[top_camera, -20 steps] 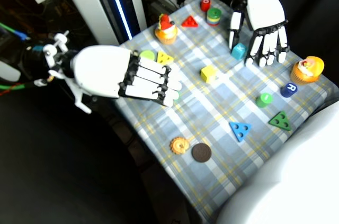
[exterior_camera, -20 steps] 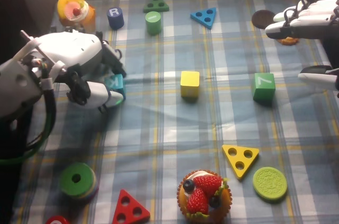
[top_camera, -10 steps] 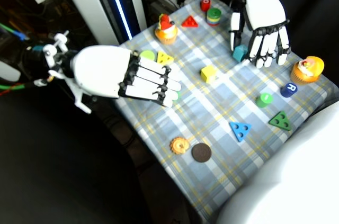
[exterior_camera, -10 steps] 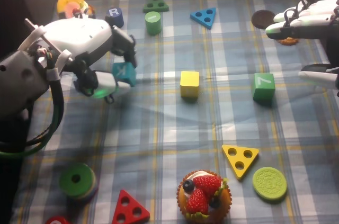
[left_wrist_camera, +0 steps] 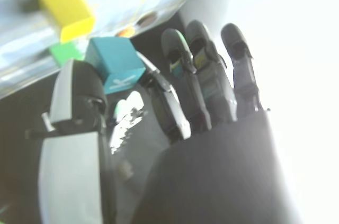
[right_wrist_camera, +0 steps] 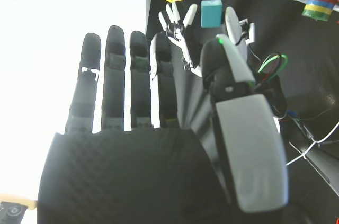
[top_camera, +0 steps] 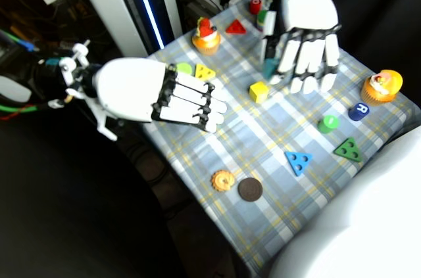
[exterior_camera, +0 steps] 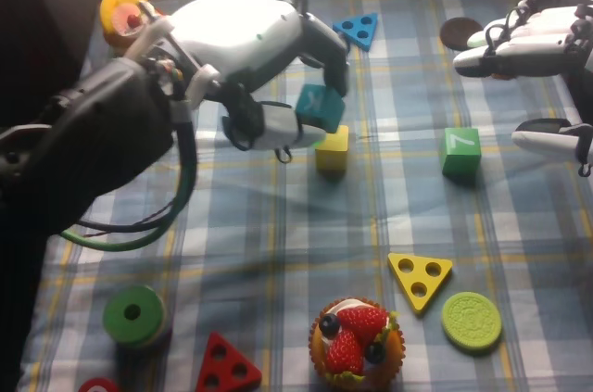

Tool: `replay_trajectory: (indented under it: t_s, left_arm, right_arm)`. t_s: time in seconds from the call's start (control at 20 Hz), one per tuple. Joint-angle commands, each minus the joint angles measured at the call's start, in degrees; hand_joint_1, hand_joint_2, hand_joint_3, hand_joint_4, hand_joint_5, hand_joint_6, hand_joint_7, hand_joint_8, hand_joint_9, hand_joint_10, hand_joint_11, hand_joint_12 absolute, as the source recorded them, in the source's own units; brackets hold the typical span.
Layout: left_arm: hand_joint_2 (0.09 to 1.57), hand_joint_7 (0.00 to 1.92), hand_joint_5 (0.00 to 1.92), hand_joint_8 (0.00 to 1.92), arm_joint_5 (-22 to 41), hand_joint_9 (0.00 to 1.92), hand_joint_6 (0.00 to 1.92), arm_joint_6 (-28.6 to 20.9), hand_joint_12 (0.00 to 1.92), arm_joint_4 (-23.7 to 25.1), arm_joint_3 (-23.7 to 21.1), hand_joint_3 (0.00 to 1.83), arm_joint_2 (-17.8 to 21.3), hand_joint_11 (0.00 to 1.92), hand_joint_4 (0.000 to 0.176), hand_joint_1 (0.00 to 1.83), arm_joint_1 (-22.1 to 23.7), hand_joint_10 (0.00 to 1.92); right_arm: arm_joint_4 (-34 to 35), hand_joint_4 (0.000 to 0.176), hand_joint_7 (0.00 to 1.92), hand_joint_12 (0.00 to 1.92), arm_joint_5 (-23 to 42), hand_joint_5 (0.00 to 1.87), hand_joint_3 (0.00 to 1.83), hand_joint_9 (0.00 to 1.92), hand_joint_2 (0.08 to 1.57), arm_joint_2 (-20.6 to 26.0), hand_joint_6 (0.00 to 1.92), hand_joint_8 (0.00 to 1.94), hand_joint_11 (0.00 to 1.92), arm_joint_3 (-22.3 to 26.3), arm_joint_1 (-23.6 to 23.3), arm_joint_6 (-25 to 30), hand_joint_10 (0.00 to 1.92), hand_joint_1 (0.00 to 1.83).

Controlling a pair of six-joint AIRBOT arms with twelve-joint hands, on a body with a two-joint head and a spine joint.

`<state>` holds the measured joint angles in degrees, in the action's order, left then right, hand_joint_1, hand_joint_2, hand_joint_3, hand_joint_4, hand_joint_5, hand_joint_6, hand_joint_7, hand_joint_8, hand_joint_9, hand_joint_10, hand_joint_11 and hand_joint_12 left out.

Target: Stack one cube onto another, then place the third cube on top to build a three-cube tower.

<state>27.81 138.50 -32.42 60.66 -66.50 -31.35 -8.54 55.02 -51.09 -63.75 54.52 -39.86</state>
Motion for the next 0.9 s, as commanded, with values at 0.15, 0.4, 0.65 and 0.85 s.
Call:
replay_trajectory:
  t_s: [0.15, 0.4, 0.65, 0.85]
  left_arm:
    - [1.08, 0.72, 1.04, 0.00, 1.4, 0.57, 0.87, -0.1, 0.74, 1.3, 2.1, 0.00, -1.9, 0.06, 0.176, 1.04, 0.9, 0.00]
    - [1.09, 0.68, 1.02, 0.00, -1.9, 0.58, 0.91, 0.0, 0.78, 0.2, 4.6, 0.00, -3.0, 0.02, 0.176, 1.03, 1.0, 0.00]
    - [1.11, 0.71, 0.97, 0.00, -2.8, 0.59, 0.99, 0.5, 0.76, -0.9, 6.0, 0.00, -4.1, 0.02, 0.176, 1.01, 1.1, 0.00]
    - [1.12, 0.70, 0.96, 0.00, -2.8, 0.58, 1.00, 0.5, 0.69, -1.0, 6.3, 0.00, -4.4, 0.00, 0.176, 1.01, 1.3, 0.00]
  right_arm:
    - [1.1, 0.000, 0.50, 1.00, 6.6, 0.49, 0.00, 0.46, 1.29, -0.4, 0.00, 0.00, 0.00, -0.5, -1.0, 0.3, 0.00, 0.72]
    - [1.0, 0.000, 0.50, 1.01, 6.3, 0.49, 0.00, 0.46, 1.29, -0.5, 0.00, 0.00, 0.00, -0.6, -1.0, 0.4, 0.00, 0.71]
    - [0.9, 0.000, 0.51, 1.03, 6.2, 0.51, 0.00, 0.47, 1.29, -0.7, 0.00, 0.00, 0.00, -0.8, -1.0, 0.4, 0.00, 0.75]
    - [0.9, 0.000, 0.51, 1.04, 6.2, 0.50, 0.00, 0.47, 1.29, -0.7, 0.00, 0.00, 0.00, -0.8, -1.0, 0.4, 0.00, 0.72]
